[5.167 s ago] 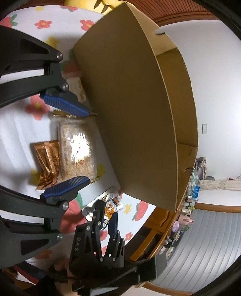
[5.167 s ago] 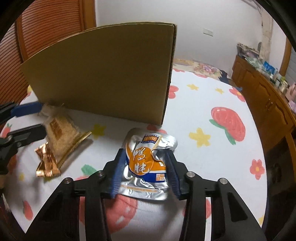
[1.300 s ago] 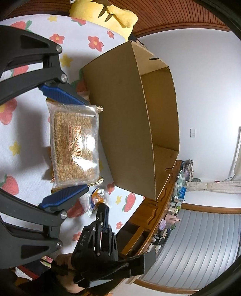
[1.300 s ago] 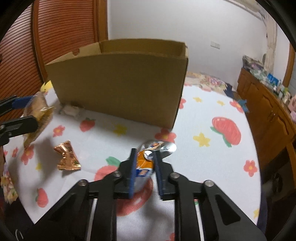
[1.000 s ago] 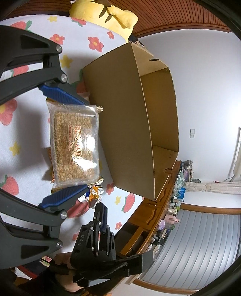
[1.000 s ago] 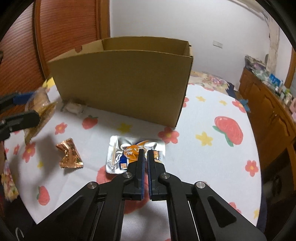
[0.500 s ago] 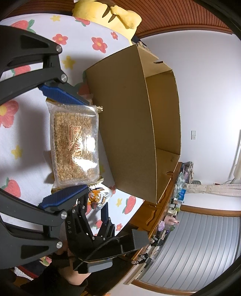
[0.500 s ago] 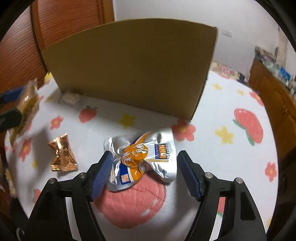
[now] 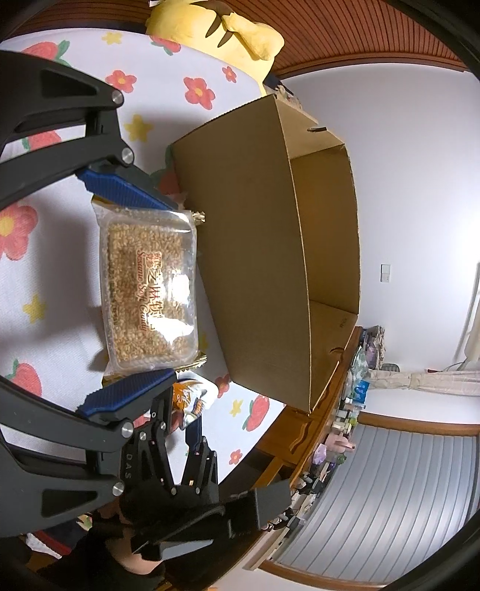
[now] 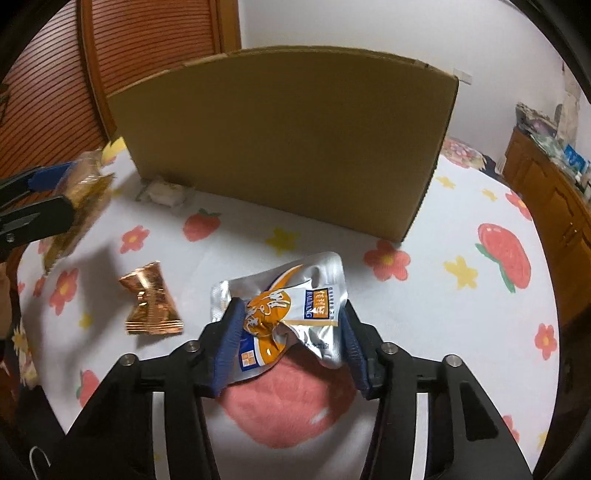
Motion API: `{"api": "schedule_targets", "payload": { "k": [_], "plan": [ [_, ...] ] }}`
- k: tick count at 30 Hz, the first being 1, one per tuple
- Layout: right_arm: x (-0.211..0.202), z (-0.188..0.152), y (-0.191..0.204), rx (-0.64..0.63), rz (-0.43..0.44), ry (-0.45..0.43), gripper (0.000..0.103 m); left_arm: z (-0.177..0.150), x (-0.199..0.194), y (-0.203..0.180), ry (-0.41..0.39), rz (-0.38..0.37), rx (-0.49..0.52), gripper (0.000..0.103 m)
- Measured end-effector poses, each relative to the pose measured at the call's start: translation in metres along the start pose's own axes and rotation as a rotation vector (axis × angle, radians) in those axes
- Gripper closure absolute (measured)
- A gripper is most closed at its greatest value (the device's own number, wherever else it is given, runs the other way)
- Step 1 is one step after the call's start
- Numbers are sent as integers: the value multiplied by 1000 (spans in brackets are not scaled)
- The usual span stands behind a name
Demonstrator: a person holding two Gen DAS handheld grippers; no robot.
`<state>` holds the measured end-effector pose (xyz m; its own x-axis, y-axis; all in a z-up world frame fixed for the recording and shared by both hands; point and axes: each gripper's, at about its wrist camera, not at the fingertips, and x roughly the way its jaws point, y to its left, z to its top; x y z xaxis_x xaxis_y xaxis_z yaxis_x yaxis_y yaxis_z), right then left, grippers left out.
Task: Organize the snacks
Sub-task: 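Lift both packets and carry them over the box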
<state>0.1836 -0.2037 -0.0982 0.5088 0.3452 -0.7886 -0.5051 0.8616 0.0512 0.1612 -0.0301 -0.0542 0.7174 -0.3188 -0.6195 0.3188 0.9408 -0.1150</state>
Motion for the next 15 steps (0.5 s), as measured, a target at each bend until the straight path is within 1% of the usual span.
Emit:
{"api": "schedule_targets", "payload": {
  "k": [2,6,7,8,9,11,15],
  "plan": [
    [-4,-1,3,-11,0,-8,63,1,0,1,-2,-1,-1,21],
    [-9,1,8,-16,5,-24,73,2,-2,1,-9,-1,-3,21],
    [-9,2,11,-13,10,-33,77,3,-2,1,-13,1,-4,21],
    [-10,4,12,-11,20,-37,86,4,-3,1,-16,2,-6,21],
    [-13,5,12,-10,25,-45,86,5,-5,2,-22,1,-8,21],
    [-20,7,15,-22,0,-66,86,8,-8,2,-31,0,-7,21],
    [-31,10,15,-26,3,-95,86,20,-15,3,-59,-4,-1,21]
  ]
}}
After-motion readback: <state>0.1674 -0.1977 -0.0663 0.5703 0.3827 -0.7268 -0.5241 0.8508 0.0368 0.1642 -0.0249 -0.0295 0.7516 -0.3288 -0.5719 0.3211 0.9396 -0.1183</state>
